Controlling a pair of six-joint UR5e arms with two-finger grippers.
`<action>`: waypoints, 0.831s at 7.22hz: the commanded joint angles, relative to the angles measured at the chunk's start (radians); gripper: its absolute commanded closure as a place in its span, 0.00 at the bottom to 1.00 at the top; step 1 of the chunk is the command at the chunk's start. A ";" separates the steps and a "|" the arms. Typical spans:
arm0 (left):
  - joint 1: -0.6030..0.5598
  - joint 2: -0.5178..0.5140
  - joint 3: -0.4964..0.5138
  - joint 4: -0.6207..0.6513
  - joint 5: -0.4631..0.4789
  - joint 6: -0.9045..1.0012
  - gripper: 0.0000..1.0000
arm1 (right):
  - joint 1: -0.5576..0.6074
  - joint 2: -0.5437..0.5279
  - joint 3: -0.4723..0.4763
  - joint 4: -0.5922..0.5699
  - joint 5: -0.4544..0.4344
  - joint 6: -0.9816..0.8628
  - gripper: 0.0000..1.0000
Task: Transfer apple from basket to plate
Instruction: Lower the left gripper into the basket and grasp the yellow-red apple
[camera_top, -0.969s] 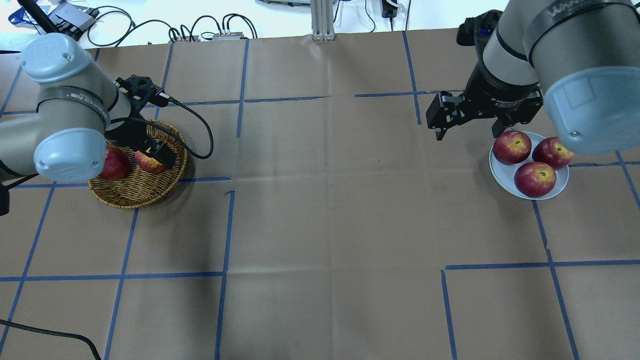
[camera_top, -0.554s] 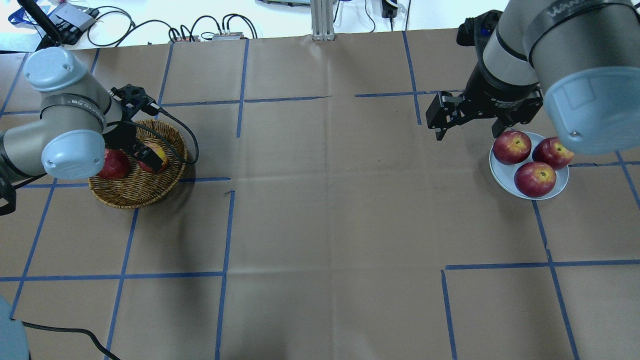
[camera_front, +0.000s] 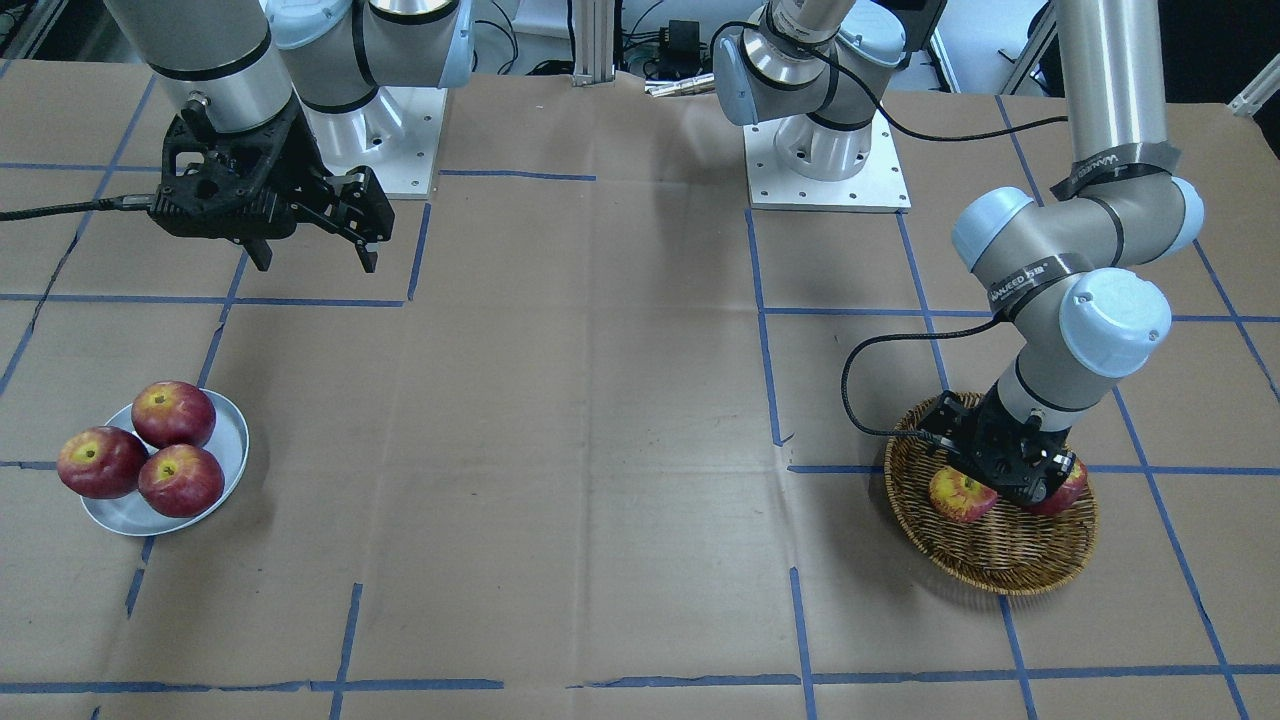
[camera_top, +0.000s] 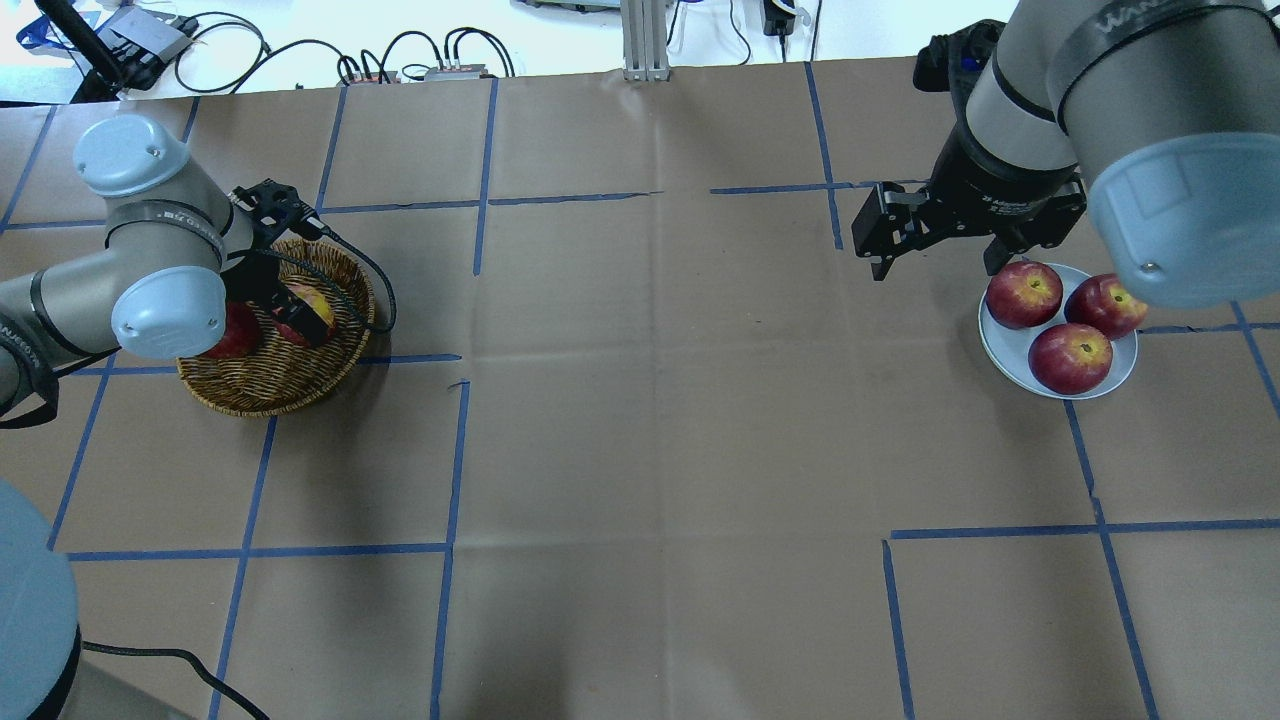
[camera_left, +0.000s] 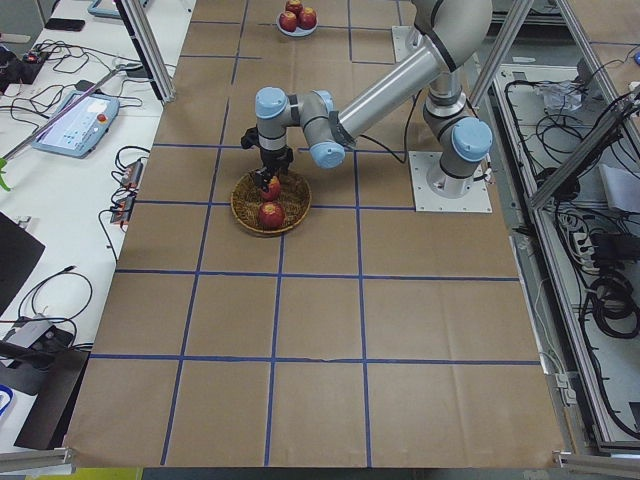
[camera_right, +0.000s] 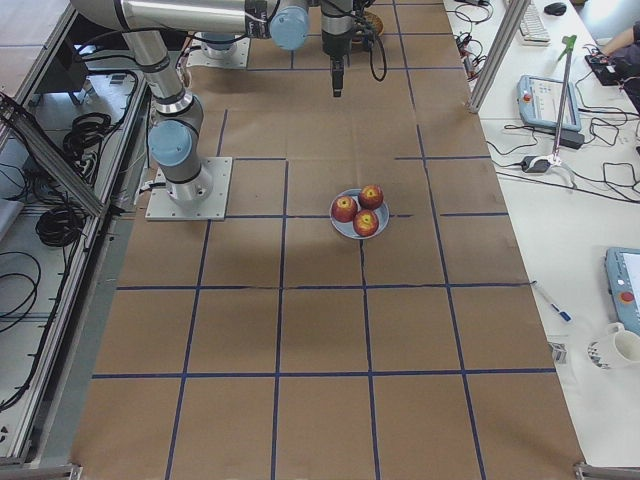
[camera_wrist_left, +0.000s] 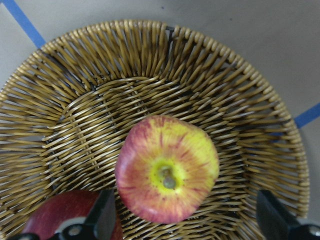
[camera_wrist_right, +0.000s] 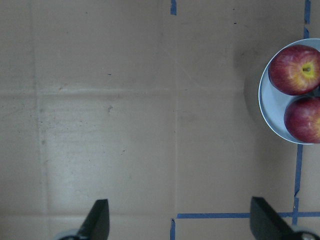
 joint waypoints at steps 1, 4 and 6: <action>0.001 -0.024 0.007 0.003 -0.005 0.005 0.01 | 0.000 0.000 0.000 0.000 -0.001 0.000 0.00; 0.001 -0.064 0.025 0.019 -0.002 0.007 0.01 | 0.000 0.000 0.000 0.000 0.000 0.000 0.00; -0.001 -0.093 0.021 0.047 -0.006 0.005 0.01 | 0.000 0.000 0.002 0.000 -0.001 0.000 0.00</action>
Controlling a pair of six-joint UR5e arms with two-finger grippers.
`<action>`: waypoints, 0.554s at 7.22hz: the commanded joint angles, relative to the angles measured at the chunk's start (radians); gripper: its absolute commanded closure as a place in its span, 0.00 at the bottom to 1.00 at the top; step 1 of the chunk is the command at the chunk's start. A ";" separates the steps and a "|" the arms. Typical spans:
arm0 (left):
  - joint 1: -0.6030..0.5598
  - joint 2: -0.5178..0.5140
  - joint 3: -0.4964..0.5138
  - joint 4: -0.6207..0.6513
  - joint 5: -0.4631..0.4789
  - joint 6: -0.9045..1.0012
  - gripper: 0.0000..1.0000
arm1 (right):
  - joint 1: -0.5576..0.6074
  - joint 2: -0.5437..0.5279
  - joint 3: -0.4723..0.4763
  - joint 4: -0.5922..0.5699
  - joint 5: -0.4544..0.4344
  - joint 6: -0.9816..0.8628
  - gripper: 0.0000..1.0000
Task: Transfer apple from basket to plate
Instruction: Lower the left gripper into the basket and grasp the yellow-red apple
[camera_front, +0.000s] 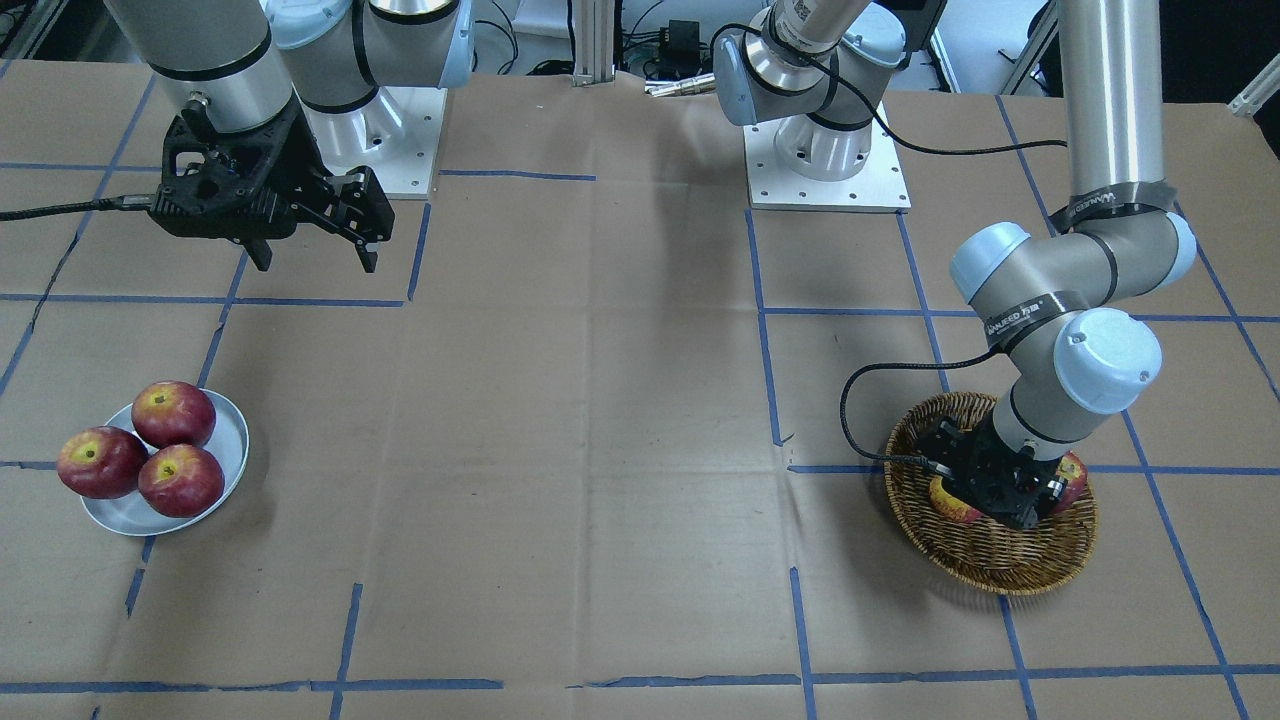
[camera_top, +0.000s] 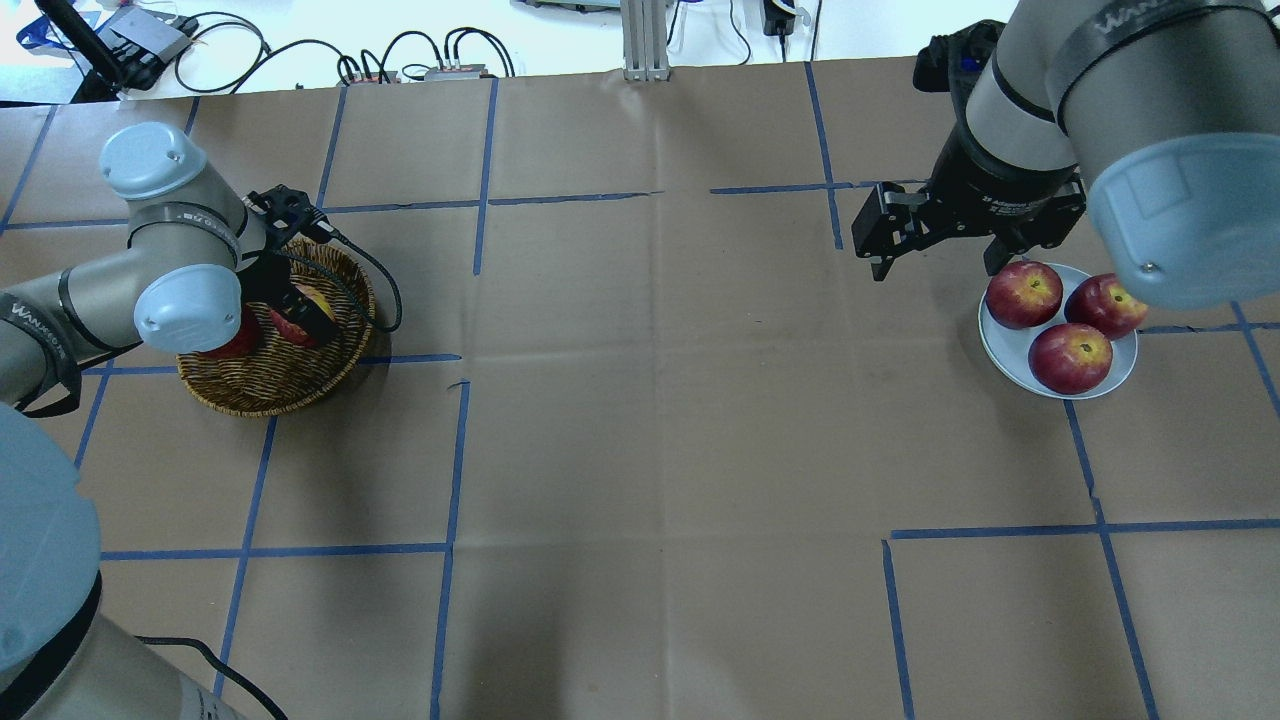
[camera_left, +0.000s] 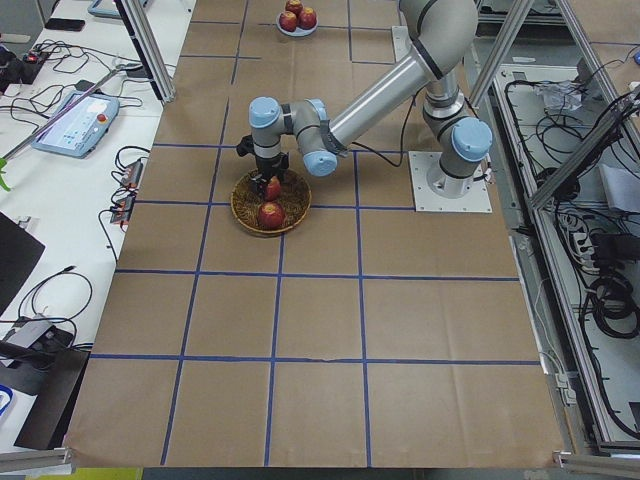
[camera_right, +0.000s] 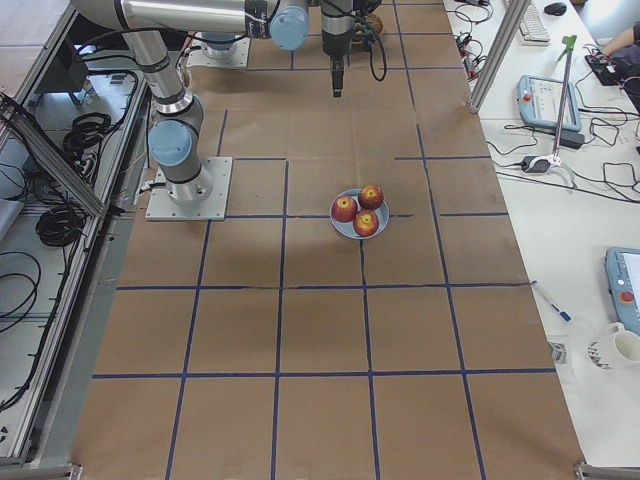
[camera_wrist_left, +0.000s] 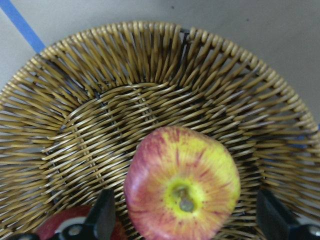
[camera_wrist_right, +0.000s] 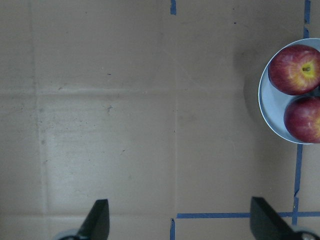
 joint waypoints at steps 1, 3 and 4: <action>-0.001 -0.012 0.002 0.011 -0.011 -0.002 0.19 | 0.000 0.000 -0.001 0.000 0.001 0.000 0.00; -0.001 -0.004 0.002 0.011 -0.013 -0.011 0.50 | 0.000 0.000 0.001 0.000 -0.001 0.000 0.00; -0.016 0.018 0.005 0.011 -0.010 -0.020 0.51 | 0.000 0.000 -0.001 0.000 -0.001 0.000 0.00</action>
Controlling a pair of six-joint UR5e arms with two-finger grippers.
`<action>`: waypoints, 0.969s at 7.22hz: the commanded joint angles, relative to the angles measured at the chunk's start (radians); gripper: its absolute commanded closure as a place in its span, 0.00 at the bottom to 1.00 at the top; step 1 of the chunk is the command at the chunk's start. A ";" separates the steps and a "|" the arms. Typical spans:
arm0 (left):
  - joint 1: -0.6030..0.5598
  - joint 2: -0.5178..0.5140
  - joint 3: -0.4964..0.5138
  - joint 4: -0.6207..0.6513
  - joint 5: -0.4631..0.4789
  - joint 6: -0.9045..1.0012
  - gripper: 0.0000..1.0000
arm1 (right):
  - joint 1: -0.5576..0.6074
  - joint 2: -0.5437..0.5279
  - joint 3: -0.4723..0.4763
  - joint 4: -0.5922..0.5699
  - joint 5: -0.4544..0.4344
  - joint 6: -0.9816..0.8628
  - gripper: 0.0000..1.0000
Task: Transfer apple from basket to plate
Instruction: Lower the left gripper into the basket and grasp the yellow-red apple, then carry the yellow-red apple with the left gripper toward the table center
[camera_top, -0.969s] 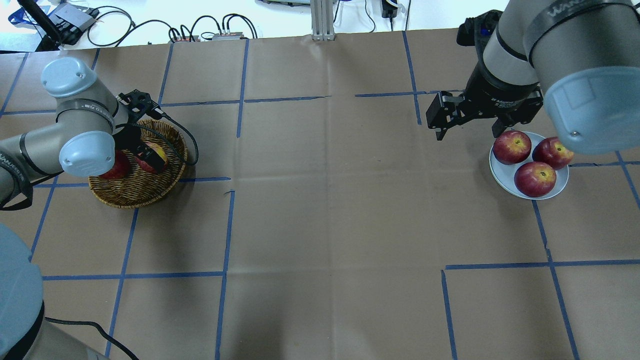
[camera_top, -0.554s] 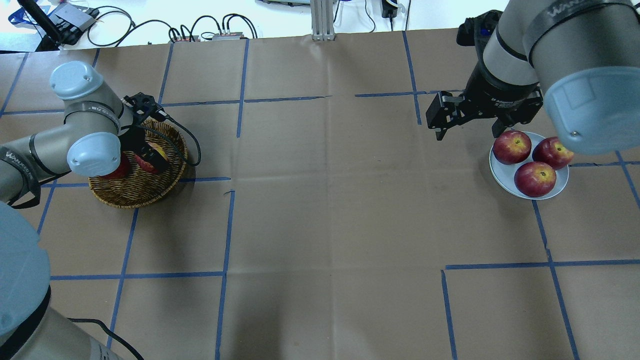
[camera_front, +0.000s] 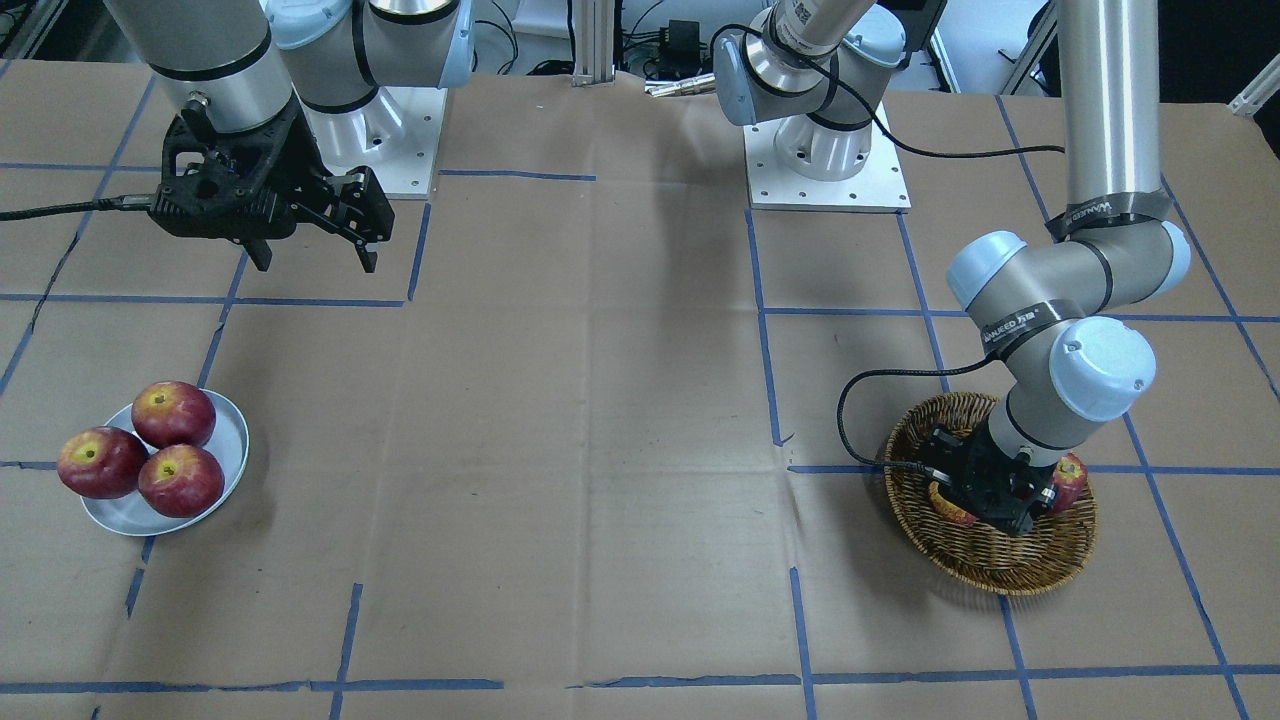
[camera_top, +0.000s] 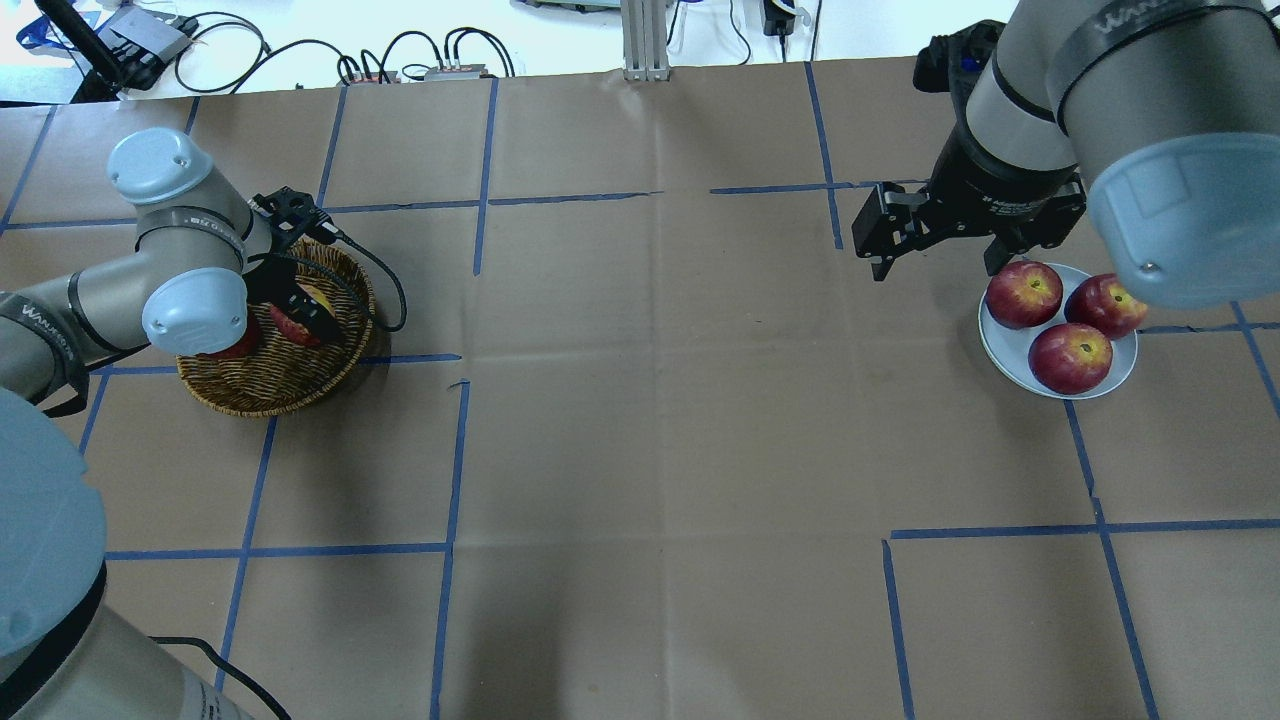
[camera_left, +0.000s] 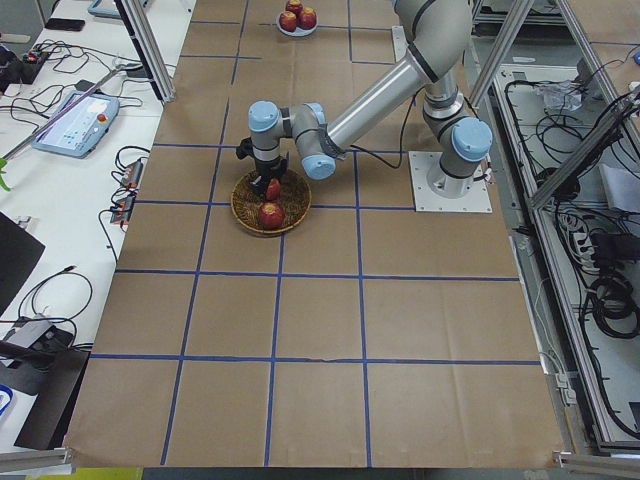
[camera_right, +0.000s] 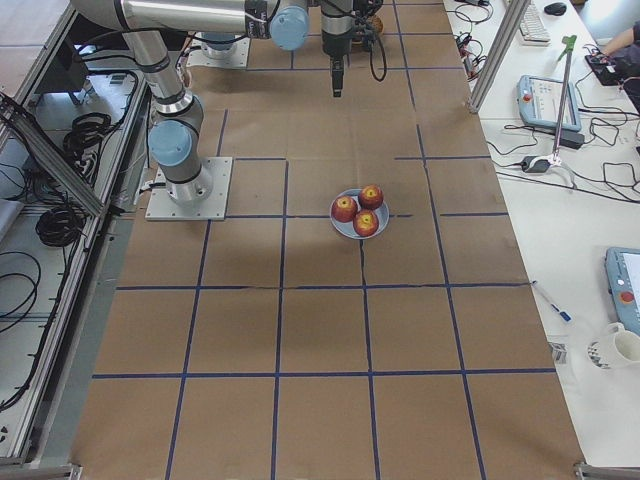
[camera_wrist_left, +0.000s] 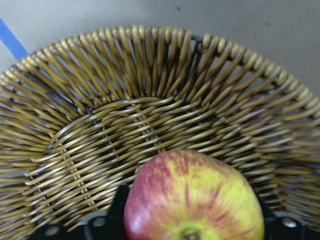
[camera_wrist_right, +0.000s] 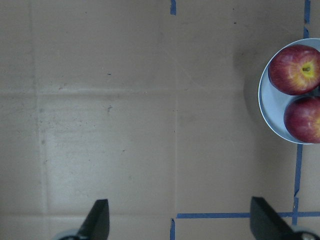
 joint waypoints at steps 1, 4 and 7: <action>-0.022 0.056 0.022 -0.015 0.005 -0.053 0.51 | 0.000 0.000 0.001 0.000 0.000 0.000 0.00; -0.235 0.143 0.024 -0.113 0.014 -0.431 0.51 | 0.000 0.000 -0.001 0.000 0.000 0.000 0.00; -0.525 0.093 0.025 -0.106 0.003 -0.897 0.51 | 0.000 0.000 -0.001 0.000 0.001 0.000 0.00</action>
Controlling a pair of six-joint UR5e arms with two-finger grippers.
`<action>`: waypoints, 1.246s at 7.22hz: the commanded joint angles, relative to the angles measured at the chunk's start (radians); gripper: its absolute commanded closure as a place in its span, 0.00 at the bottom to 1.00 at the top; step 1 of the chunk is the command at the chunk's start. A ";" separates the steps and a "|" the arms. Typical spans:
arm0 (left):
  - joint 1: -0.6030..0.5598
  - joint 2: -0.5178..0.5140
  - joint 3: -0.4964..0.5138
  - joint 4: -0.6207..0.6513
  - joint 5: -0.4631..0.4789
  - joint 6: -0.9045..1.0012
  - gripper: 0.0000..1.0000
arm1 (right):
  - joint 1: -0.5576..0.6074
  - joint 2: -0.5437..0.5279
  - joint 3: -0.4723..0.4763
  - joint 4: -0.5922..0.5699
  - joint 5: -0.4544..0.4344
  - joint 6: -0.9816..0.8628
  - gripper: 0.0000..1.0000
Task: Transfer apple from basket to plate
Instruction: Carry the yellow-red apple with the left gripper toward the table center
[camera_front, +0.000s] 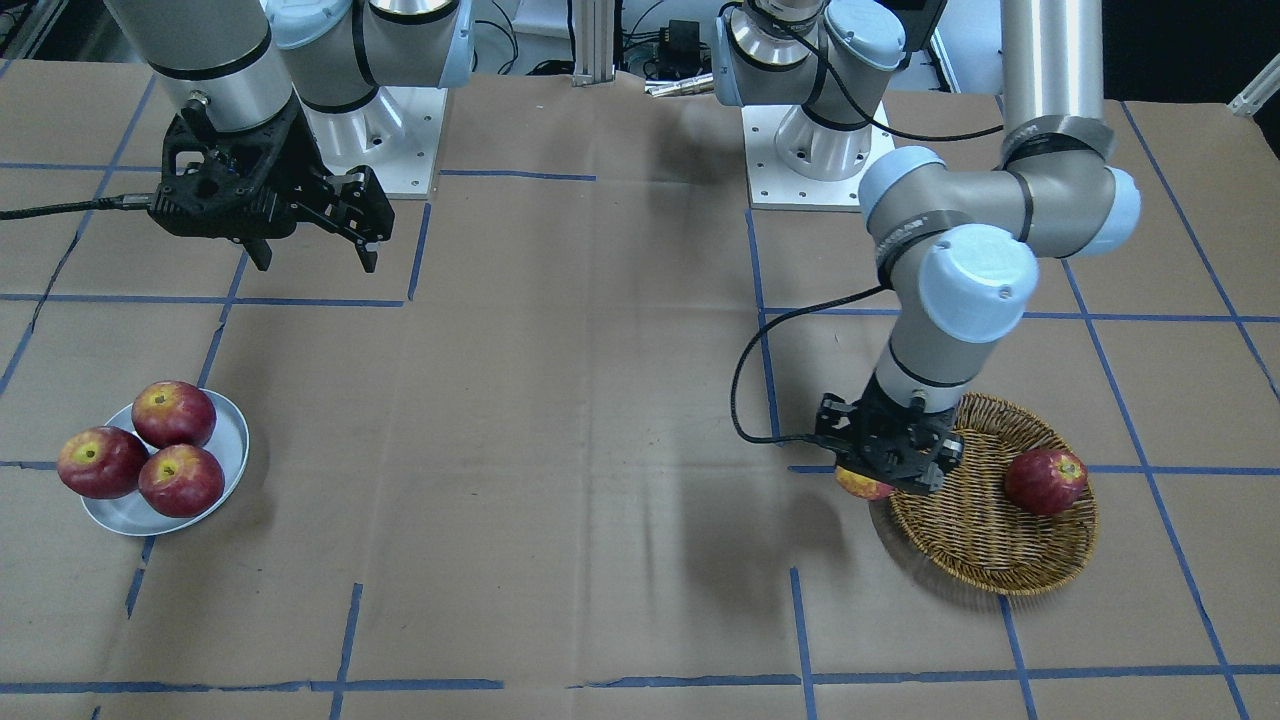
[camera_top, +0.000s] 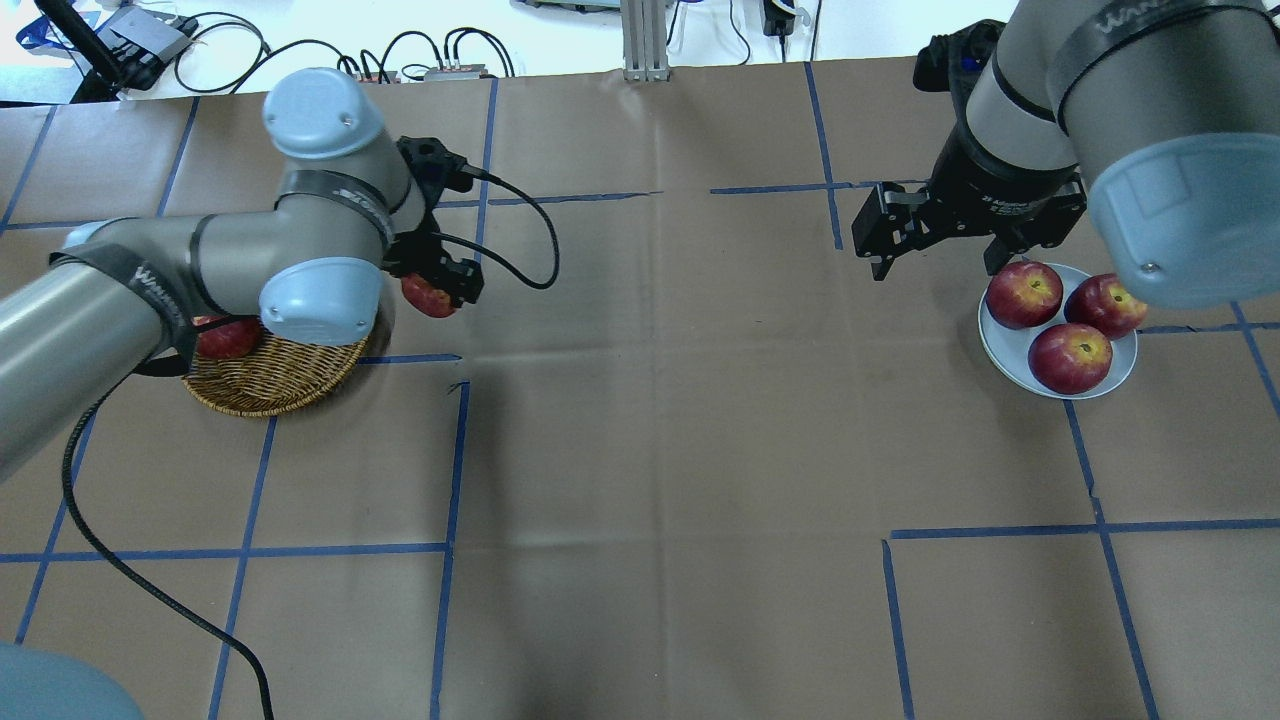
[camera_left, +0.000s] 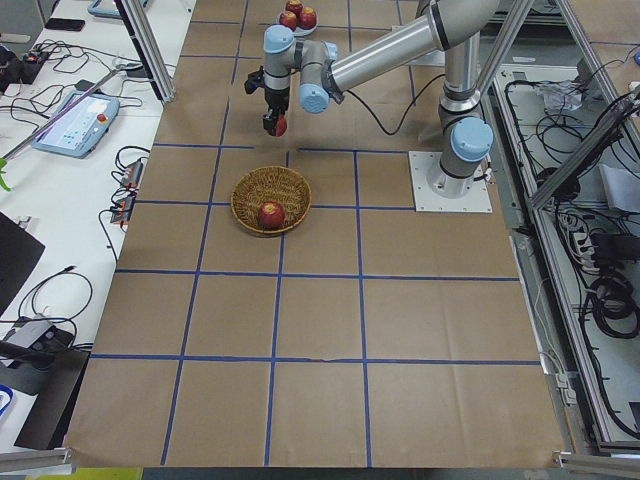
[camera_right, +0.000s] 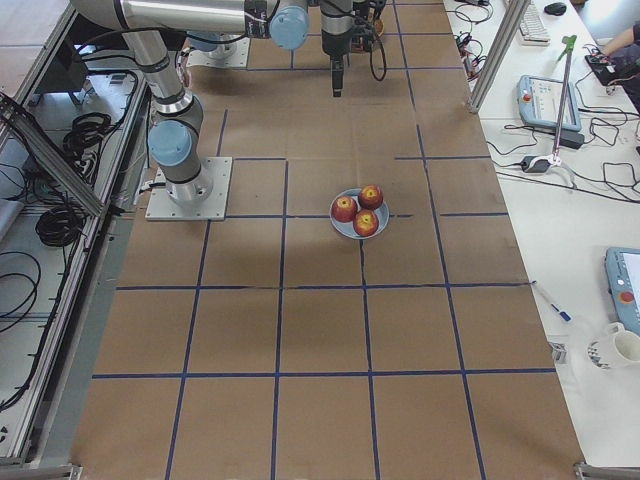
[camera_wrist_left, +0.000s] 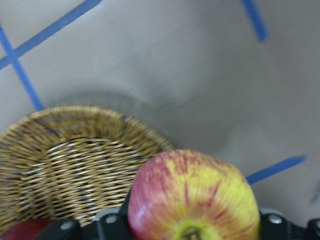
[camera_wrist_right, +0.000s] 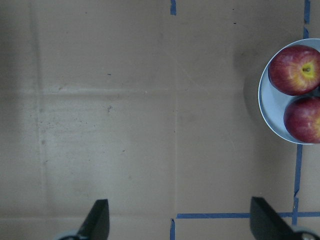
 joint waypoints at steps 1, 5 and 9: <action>-0.200 -0.076 0.032 0.029 0.003 -0.294 0.50 | 0.000 0.000 0.000 0.000 0.001 0.000 0.00; -0.339 -0.294 0.238 0.040 0.009 -0.441 0.50 | 0.000 0.000 0.001 0.000 -0.001 0.000 0.00; -0.336 -0.286 0.221 0.038 0.007 -0.433 0.47 | 0.000 0.000 0.000 0.000 -0.001 0.000 0.00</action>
